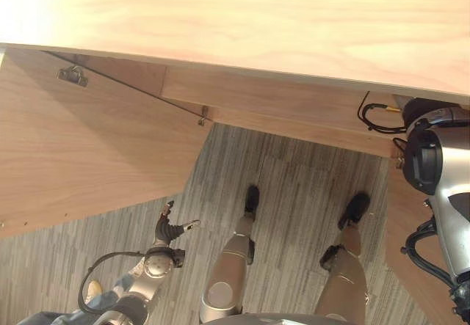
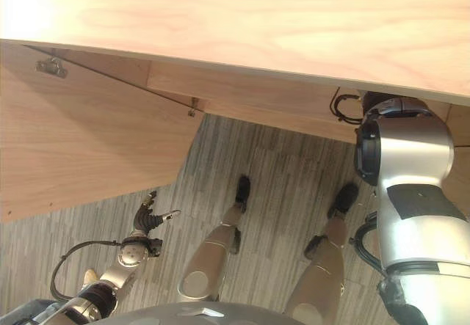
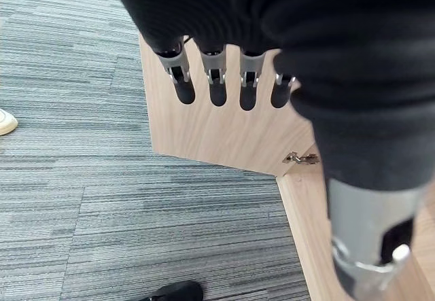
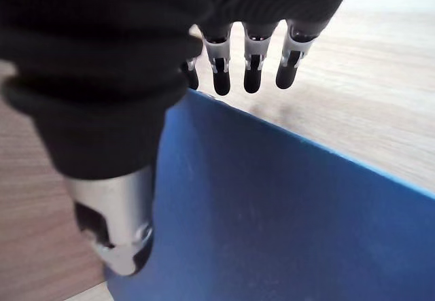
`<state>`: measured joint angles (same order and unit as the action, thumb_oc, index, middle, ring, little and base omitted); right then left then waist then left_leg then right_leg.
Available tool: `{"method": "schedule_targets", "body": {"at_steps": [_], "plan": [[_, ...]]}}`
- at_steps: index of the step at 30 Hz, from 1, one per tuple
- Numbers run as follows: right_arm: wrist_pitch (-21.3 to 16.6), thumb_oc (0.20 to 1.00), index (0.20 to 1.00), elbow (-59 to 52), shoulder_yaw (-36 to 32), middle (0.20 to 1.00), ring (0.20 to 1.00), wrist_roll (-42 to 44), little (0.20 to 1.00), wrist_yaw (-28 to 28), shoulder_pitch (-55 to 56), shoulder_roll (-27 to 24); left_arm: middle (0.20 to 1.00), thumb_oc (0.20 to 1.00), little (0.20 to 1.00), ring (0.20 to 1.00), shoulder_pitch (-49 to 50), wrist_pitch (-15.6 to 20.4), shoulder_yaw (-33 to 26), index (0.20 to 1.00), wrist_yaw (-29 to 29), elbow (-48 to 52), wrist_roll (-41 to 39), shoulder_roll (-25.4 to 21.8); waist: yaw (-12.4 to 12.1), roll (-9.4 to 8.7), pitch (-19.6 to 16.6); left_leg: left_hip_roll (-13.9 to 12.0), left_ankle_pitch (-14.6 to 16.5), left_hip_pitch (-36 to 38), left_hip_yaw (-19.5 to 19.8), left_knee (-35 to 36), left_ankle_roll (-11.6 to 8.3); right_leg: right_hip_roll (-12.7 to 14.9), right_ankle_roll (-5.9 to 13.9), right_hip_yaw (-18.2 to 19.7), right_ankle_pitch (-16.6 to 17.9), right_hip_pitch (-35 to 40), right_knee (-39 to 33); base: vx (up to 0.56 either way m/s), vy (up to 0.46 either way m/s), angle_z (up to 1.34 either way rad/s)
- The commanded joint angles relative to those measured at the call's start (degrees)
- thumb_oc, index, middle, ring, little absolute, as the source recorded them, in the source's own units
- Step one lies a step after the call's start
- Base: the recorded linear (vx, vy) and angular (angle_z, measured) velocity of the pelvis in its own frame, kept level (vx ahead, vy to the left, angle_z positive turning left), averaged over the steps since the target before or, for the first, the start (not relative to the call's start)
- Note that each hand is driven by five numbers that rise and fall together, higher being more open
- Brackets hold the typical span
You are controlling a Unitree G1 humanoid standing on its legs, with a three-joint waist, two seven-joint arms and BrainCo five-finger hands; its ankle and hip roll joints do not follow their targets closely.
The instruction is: Put the empty folder in the office cabinet
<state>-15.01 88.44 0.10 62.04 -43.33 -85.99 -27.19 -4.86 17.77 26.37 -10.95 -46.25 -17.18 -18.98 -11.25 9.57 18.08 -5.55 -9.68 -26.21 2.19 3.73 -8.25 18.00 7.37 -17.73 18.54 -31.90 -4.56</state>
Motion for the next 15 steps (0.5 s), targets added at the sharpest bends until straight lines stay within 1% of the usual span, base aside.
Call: {"method": "schedule_targets", "body": {"at_steps": [1, 2, 6, 8, 13, 15], "plan": [[-2.4, 1.0, 1.0, -0.8, 3.7, 1.0, 1.0, 0.1, 1.0, -0.1, 0.2, -0.9, 1.0, 1.0, 1.0, 1.0, -2.8, 0.2, -0.1, 1.0, -2.5, -3.7, -0.1, -2.0, -2.8, -0.86, -0.8, -4.7, 15.7, 9.0, -2.0, -6.5, -2.92, 2.6, 5.99, 4.3, -2.2, -0.5, 0.1, 0.0, 0.0, 0.0], [-2.8, 1.0, 1.0, -0.9, 3.7, 1.0, 1.0, 0.4, 1.0, -0.3, 0.0, 0.1, 1.0, 1.0, 1.0, 1.0, -3.2, -0.1, -0.1, 1.0, -2.8, -4.9, 0.0, -1.5, -2.5, -1.17, -0.9, -4.7, 15.8, 9.1, -2.1, -6.4, -2.92, 2.5, 5.96, 4.4, -2.1, -0.6, 0.1, 0.0, 0.0, 0.0], [-3.4, 1.0, 1.0, -1.1, 3.7, 1.0, 1.0, 0.3, 1.0, -1.2, 0.1, 1.2, 1.0, 1.0, 1.0, 1.0, -3.6, -0.2, -0.2, 1.0, -3.4, -6.3, -0.4, -0.7, -2.1, -1.66, -0.8, -4.8, 15.9, 9.2, -2.4, -6.5, -2.91, 2.3, 5.92, 4.6, -2.1, -0.8, 0.1, 0.0, 0.0, 0.0], [-4.6, 1.0, 1.0, -1.8, 3.3, 1.0, 1.0, -0.1, 1.0, -2.4, 0.7, 2.5, 1.0, 1.0, 1.0, 1.0, -3.9, -0.3, -0.3, 1.0, -3.7, -6.9, -0.7, -0.4, -1.9, -2.02, -0.7, -4.9, 15.9, 9.3, -2.5, -6.4, -2.96, 2.1, 5.89, 4.7, -2.1, -0.7, 0.0, 0.0, 0.0, 0.0], [-6.0, 1.0, 1.0, -5.5, 3.6, 1.0, 1.0, -4.2, 1.0, -4.4, 3.7, 6.7, 1.0, 1.0, 1.0, 1.0, -4.2, -0.6, -0.6, 1.0, -4.4, -7.3, -0.7, -0.1, -1.5, -2.55, -0.4, -5.0, 15.9, 9.9, -2.8, -6.2, -2.91, 1.8, 5.75, 5.0, -2.1, -0.7, 0.0, -0.01, 0.007, -0.08], [-6.0, 1.0, 1.0, -5.8, 3.6, 1.0, 1.0, -4.8, 1.0, -4.6, 4.0, 7.5, 1.0, 1.0, 1.0, 1.0, -4.2, -0.6, -0.7, 1.0, -4.5, -7.4, -0.7, -0.1, -1.4, -2.62, -0.4, -5.0, 15.8, 10.0, -2.8, -6.1, -2.9, 1.8, 5.71, 5.0, -2.1, -0.7, 0.0, -0.01, 0.001, -0.07]]}}
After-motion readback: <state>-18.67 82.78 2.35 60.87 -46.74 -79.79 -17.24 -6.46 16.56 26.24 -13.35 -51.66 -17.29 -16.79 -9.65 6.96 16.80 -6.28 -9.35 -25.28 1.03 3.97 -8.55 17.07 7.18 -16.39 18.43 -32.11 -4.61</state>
